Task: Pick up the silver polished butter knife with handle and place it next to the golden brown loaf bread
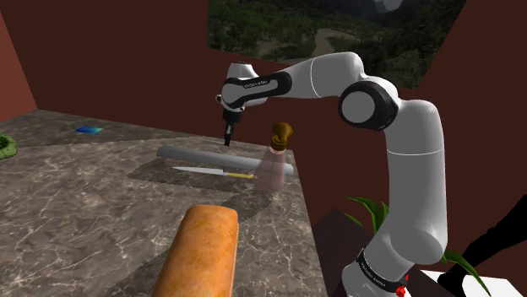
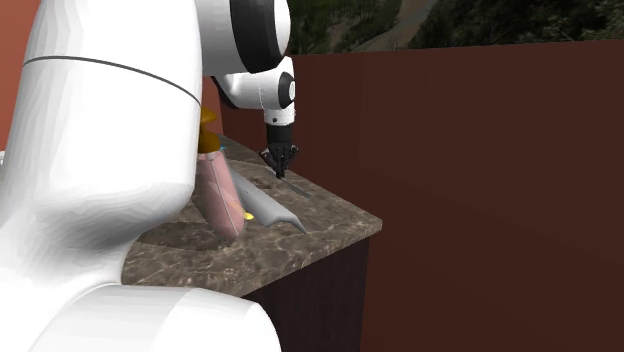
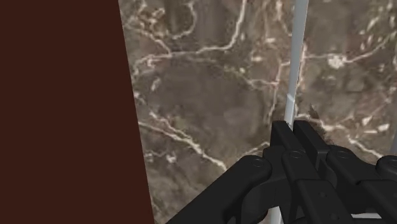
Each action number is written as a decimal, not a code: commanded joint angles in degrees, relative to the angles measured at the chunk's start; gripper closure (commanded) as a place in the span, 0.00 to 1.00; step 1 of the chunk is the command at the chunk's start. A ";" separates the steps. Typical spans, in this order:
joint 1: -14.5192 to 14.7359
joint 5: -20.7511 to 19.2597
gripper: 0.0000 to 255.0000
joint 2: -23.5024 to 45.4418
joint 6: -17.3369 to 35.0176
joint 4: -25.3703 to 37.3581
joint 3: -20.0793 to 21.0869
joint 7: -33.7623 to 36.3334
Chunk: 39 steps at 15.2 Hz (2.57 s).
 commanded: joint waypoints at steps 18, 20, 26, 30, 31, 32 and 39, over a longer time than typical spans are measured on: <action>-0.05 -0.32 1.00 -2.93 -13.11 10.18 -0.13 0.55; -0.07 -0.34 1.00 -2.97 -14.63 11.66 -0.13 0.60; -0.15 -0.37 1.00 -2.66 -19.42 16.76 -0.14 0.76; -0.22 -0.37 1.00 -2.04 -22.87 20.83 -0.15 0.87; -0.24 -0.37 1.00 -1.82 -23.77 21.95 -0.14 0.90; -0.26 -0.36 1.00 -1.57 -24.69 23.12 -0.14 0.93; -0.48 -0.28 1.00 1.26 -31.92 33.19 -0.11 1.16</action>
